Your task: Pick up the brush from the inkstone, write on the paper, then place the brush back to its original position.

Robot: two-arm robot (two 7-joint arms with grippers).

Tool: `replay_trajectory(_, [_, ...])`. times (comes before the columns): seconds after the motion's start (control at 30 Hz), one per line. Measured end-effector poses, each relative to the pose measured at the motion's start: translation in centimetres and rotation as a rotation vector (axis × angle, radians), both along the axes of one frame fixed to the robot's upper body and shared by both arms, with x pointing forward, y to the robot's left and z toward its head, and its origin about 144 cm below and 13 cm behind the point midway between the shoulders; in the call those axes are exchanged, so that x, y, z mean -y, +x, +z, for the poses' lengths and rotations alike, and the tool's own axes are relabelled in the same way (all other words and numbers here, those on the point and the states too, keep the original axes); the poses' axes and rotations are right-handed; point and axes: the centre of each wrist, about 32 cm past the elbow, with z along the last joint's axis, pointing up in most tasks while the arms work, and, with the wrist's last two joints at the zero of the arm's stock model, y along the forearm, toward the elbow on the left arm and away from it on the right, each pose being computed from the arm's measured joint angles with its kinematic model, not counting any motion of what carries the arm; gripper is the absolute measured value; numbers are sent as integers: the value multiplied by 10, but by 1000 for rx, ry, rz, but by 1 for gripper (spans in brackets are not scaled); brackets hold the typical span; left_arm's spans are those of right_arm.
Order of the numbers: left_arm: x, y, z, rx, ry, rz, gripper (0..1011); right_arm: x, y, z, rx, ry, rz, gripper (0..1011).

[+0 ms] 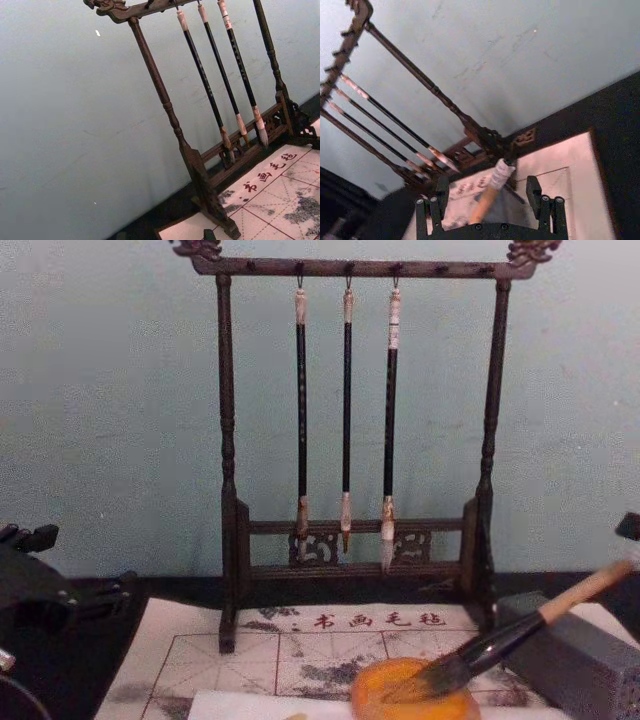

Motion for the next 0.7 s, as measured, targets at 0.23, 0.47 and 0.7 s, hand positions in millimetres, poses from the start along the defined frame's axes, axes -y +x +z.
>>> replay_trajectory(0.23, [0,0,0,0,0,0,1001,9,-15,8,42,-203,-18,1000])
replay_trajectory(0.47, [0,0,0,0,0,0,1001,17,-26,9,42,-326,-9,1000])
replay_trajectory(0.7, [0,0,0,0,0,0,1001,19,-30,1,8,-382,-8,1000])
